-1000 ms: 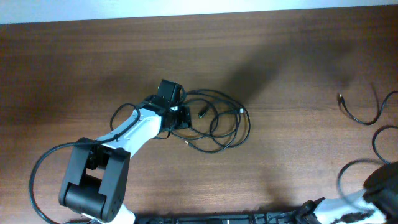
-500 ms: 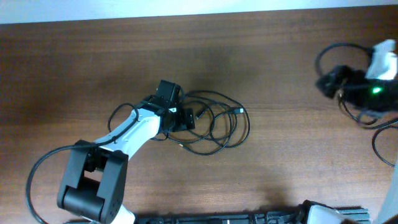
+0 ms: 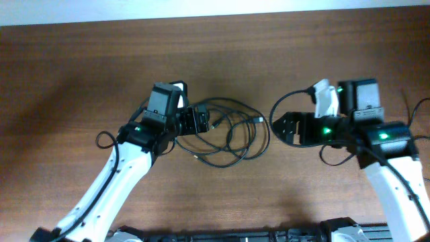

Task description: Untangle cables

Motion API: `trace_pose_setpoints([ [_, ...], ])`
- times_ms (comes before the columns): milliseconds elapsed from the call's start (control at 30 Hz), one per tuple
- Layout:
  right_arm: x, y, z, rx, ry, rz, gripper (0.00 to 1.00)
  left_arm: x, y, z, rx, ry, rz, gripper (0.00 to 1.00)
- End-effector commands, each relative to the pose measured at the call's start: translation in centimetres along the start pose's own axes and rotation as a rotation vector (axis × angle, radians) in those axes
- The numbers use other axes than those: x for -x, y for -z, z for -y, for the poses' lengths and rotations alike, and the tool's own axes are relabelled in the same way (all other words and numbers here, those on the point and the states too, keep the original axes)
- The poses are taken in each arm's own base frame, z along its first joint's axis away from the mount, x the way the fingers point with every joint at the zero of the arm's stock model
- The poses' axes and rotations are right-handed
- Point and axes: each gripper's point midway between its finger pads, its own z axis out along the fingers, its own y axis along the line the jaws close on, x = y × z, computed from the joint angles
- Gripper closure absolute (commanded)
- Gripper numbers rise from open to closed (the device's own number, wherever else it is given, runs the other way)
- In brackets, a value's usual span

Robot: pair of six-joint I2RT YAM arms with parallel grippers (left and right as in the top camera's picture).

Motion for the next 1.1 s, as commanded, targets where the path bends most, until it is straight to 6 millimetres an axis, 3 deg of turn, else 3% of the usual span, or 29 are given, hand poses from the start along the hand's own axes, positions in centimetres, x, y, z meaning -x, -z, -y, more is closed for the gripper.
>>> trace_pose_setpoints([
  [0,-3.1,-3.4,1.2,-0.004,-0.022,-0.101,0.01,0.5,2.0,0.5,-0.028,0.0,0.039,0.0],
  [100,-4.7,-6.2,2.7,-0.012,-0.045,-0.155,0.01,-0.7,2.3,0.0,-0.006,0.006,-0.005,0.05],
  [167,-4.6,-7.9,3.4,-0.01,-0.088,-0.148,0.01,-1.6,2.4,-0.5,0.013,0.012,-0.043,0.03],
  [400,-3.8,-12.8,4.6,-0.009,-0.106,-0.173,0.01,-1.8,2.4,-0.6,0.015,0.013,-0.048,0.01],
  [433,-3.6,-13.6,4.6,-0.006,-0.098,-0.173,0.03,-1.8,2.4,-0.6,0.015,0.013,-0.048,0.01],
  [500,-3.4,-15.2,4.6,0.003,-0.08,-0.176,0.2,-1.8,2.4,-0.6,0.015,0.013,-0.048,0.01],
  [633,-3.7,-18.0,5.6,-0.023,-0.067,-0.195,0.4,-1.8,2.4,-0.6,0.015,0.013,-0.048,0.01],
  [667,-4.0,-18.4,6.7,-0.073,-0.07,-0.2,0.45,-1.8,2.4,-0.6,0.015,0.013,-0.048,0.01],
  [767,-4.5,-19.0,9.1,-0.189,-0.072,-0.211,0.45,-1.8,2.4,-0.6,0.015,0.013,-0.048,0.01],
  [933,-4.5,-18.9,10.0,-0.237,-0.069,-0.207,0.46,-1.8,2.4,-0.6,0.015,0.013,-0.048,0.01],
  [1033,-4.6,-19.0,9.5,-0.208,-0.073,-0.214,0.92,-1.8,2.4,-0.6,0.015,0.013,-0.048,0.01],
  [1067,-4.7,-19.0,9.0,-0.18,-0.067,-0.22,0.96,-1.8,2.4,-0.6,0.015,0.013,-0.048,0.01],
])
